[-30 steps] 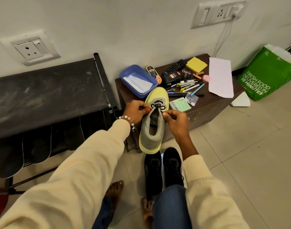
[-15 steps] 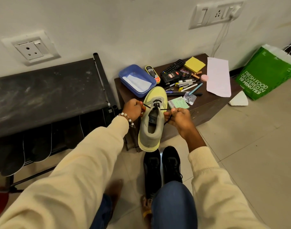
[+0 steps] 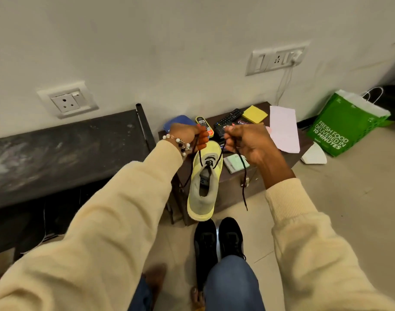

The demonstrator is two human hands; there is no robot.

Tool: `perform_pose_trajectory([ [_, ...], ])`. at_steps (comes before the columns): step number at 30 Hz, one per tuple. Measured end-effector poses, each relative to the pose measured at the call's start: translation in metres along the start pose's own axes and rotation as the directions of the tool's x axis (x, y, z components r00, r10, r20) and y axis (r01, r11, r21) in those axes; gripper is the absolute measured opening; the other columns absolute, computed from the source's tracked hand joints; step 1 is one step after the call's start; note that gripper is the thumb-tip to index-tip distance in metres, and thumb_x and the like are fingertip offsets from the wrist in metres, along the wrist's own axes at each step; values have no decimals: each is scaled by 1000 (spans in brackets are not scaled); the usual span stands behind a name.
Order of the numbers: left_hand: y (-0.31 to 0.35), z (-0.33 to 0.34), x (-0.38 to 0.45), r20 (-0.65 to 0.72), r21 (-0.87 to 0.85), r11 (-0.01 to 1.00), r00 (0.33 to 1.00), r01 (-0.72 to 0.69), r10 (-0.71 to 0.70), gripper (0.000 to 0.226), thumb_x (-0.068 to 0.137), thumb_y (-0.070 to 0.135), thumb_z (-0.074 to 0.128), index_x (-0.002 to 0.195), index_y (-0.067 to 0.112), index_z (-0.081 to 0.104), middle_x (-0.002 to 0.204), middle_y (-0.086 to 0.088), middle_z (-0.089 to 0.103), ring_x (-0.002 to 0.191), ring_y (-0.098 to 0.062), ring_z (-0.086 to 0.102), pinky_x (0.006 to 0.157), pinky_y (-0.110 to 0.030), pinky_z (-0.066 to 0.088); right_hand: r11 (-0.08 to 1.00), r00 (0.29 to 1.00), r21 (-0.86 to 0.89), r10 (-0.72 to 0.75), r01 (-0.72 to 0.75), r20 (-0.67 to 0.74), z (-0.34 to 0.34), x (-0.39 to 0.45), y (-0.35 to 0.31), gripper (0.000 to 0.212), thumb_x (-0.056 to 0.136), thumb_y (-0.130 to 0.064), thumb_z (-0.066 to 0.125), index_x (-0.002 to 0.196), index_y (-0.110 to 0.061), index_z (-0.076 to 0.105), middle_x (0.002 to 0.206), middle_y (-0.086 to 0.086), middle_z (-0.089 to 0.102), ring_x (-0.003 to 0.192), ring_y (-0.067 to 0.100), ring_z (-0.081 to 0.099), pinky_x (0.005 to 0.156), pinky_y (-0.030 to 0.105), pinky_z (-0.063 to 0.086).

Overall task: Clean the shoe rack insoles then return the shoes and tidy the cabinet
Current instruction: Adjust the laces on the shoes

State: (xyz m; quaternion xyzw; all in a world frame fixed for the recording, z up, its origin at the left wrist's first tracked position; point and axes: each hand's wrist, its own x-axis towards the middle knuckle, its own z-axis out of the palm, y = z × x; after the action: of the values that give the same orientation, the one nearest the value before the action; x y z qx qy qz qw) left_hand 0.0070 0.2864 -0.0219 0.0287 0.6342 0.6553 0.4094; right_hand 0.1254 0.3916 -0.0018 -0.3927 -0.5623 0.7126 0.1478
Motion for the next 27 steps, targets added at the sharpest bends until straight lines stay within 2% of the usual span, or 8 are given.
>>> perform_pose_trajectory([
  [2, 25, 8, -16, 32, -75, 997, 999, -8, 11, 32, 102, 4, 37, 76, 4, 56, 49, -4, 62, 43, -12, 61, 42, -20, 50, 998, 999, 59, -24, 22, 44, 3, -12, -26, 16, 94, -4, 50, 85, -5, 63, 73, 8, 61, 60, 15, 56, 70, 32, 54],
  [5, 56, 16, -40, 40, -148, 988, 998, -40, 47, 29, 98, -5, 32, 94, -4, 60, 77, -15, 67, 68, -24, 67, 52, -32, 56, 986, 992, 161, -54, 36, 114, 5, -30, -59, 22, 98, -1, 38, 98, -1, 60, 81, 13, 62, 69, 20, 62, 75, 36, 54],
  [8, 79, 23, -56, 87, -150, 985, 991, -89, 103, 32, 96, -10, 29, 100, -4, 60, 88, -16, 69, 77, -24, 69, 61, -32, 58, 973, 983, 223, -97, 60, 156, 4, -42, -86, 30, 96, 8, 29, 107, 3, 57, 90, 18, 65, 81, 26, 66, 73, 38, 55],
  [12, 103, 33, -73, 59, -54, 970, 969, -239, 242, 19, 94, 0, 51, 90, 7, 69, 91, -15, 72, 80, -23, 71, 74, -32, 58, 970, 963, 153, -216, 191, 164, 4, -54, -113, 31, 89, 15, 38, 110, 2, 57, 94, 20, 70, 89, 28, 69, 84, 41, 55],
  [16, 116, 39, -88, 47, 113, 915, 922, -388, 385, 14, 81, -4, 70, 91, 7, 71, 89, -16, 74, 68, -19, 73, 62, -27, 60, 928, 932, -91, -358, 362, 53, 12, -62, -126, 21, 80, 12, 61, 96, -1, 66, 82, 19, 70, 71, 27, 69, 73, 39, 58],
  [19, 123, 42, -93, 13, 233, 860, 886, -454, 464, 20, 84, 14, 73, 100, 4, 69, 83, -14, 73, 60, -18, 71, 53, -25, 58, 887, 905, -218, -425, 408, -35, 21, -63, -132, 1, 83, -5, 68, 83, -6, 69, 73, 16, 67, 54, 21, 61, 56, 31, 55],
  [22, 133, 42, -94, -24, 391, 769, 829, -506, 558, 28, 82, 35, 74, 97, 11, 73, 75, -3, 71, 53, -13, 65, 46, -20, 53, 811, 843, -338, -531, 477, -85, 25, -60, -141, 13, 83, -23, 73, 78, -11, 71, 72, 4, 64, 58, 12, 56, 46, 23, 48],
  [27, 152, 44, -91, 11, 490, 666, 768, -562, 640, 36, 83, 40, 72, 109, 15, 73, 103, -1, 68, 85, -20, 67, 44, -17, 47, 759, 785, -321, -616, 567, -67, 28, -59, -160, 18, 84, -22, 72, 90, -5, 71, 65, -2, 56, 59, 9, 50, 42, 16, 44],
])
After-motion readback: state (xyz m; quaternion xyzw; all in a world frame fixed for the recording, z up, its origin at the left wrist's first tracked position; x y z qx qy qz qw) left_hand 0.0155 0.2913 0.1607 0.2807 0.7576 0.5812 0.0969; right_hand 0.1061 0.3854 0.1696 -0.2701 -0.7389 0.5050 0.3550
